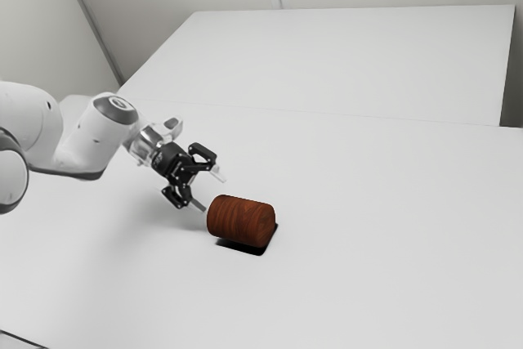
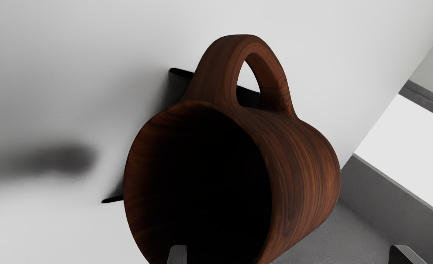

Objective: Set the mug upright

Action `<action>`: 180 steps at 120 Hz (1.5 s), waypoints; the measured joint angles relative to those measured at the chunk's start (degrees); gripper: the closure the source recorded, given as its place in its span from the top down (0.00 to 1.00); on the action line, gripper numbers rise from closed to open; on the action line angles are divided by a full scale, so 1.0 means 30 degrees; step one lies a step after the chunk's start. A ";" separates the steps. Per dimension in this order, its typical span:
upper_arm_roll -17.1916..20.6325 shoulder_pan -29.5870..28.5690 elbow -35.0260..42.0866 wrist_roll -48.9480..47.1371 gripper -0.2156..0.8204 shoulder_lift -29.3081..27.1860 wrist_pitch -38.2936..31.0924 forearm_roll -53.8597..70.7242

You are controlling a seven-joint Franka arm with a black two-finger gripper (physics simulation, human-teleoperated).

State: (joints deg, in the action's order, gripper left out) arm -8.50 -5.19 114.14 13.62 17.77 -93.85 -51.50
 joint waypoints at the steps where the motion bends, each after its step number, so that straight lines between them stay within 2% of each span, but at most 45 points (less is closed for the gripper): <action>1: -0.0005 -0.0001 0.0018 0.0026 0.79 0.0045 0.0057 -0.0095; 33: -0.0069 0.0047 0.0250 0.0731 0.79 0.0639 0.1063 -0.1409; 84: 0.0092 0.0469 0.0461 0.1375 0.79 0.1180 0.1393 -0.2991; 89: 0.0085 0.0469 0.0435 0.1398 0.73 0.1180 0.1397 -0.2970; 106: 0.0059 0.0469 0.0373 0.1365 0.37 0.1180 0.1382 -0.2652; 116: 0.0056 0.0469 0.0313 0.1340 0.26 0.1152 0.1370 -0.2505; 132: 0.0126 0.0606 -0.0159 0.1275 0.16 0.1029 0.1315 -0.2342; 152: 0.0301 0.0938 -0.0785 0.1066 0.09 0.0923 0.1269 -0.2316; 180: 0.0261 0.1553 -0.1134 0.0683 0.05 0.0662 0.0850 -0.1644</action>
State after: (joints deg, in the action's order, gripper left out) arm -7.71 -0.53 110.74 15.67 19.75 -91.30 -56.43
